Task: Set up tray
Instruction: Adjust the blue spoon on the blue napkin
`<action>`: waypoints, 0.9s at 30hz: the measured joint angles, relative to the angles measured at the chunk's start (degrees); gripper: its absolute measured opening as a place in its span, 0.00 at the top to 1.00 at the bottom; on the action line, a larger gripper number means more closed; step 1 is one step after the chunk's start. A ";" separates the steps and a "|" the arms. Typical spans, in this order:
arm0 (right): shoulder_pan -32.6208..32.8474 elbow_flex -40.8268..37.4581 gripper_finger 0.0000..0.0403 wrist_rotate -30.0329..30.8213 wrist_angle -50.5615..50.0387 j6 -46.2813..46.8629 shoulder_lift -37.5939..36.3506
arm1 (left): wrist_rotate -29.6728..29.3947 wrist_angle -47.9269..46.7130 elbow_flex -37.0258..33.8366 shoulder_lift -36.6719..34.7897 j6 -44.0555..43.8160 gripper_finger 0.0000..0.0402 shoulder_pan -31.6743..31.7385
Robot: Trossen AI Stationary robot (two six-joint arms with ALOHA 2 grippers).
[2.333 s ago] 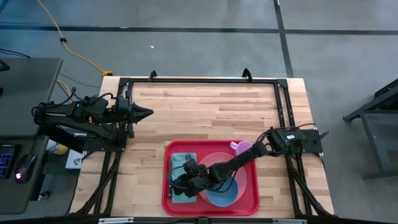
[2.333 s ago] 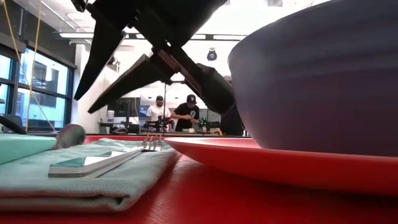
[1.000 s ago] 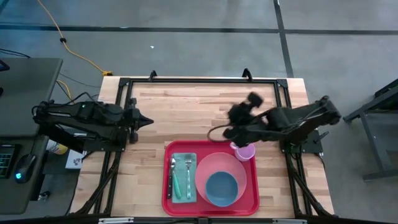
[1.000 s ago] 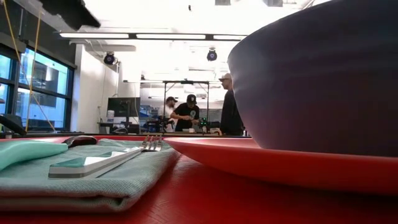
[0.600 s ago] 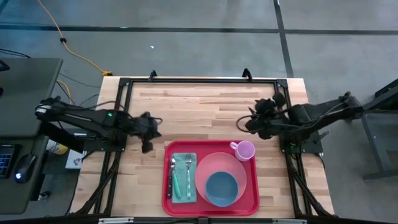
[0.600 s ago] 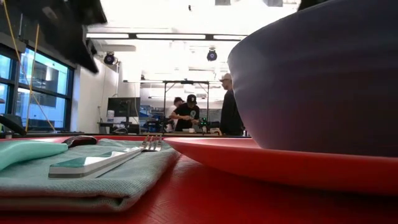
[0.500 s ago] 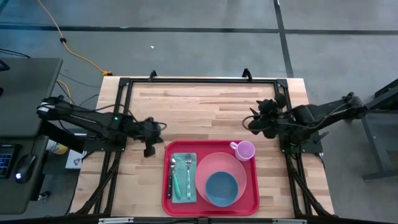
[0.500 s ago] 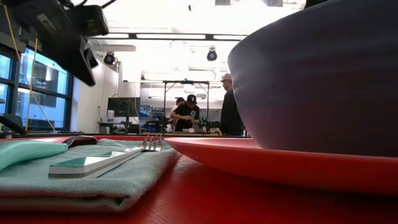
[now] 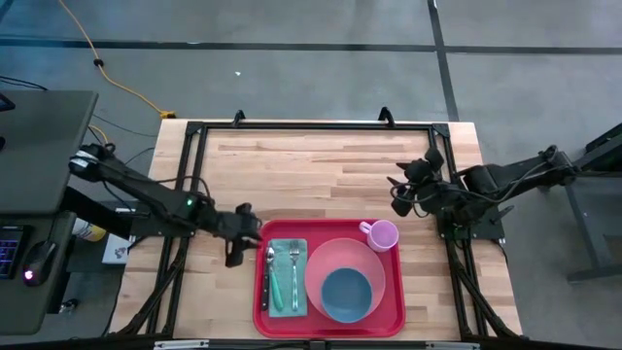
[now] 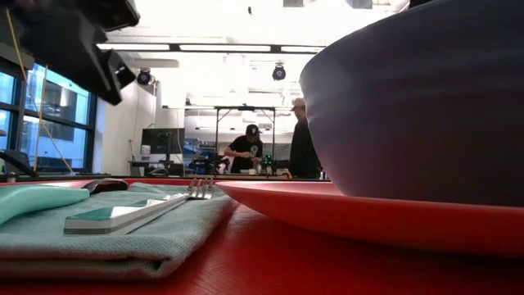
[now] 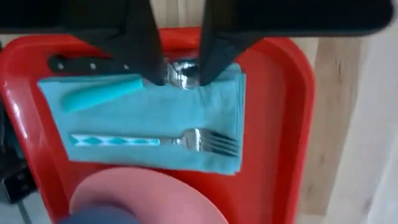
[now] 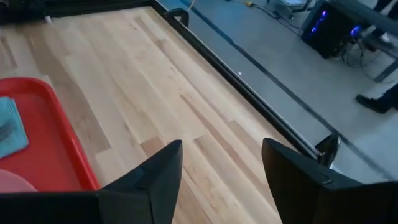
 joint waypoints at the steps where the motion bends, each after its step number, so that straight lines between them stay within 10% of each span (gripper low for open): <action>1: 0.00 0.00 0.51 0.00 0.22 -0.97 0.02 | -0.48 0.07 0.00 0.61 -0.70 0.62 -1.01; 11: 0.02 0.00 0.47 -1.08 0.90 -7.00 0.02 | -1.45 3.72 0.00 6.91 -21.35 0.24 -7.30; 27: 0.02 0.04 0.47 -3.88 0.81 -14.87 0.00 | -5.67 21.02 0.02 21.74 -33.59 0.34 -9.01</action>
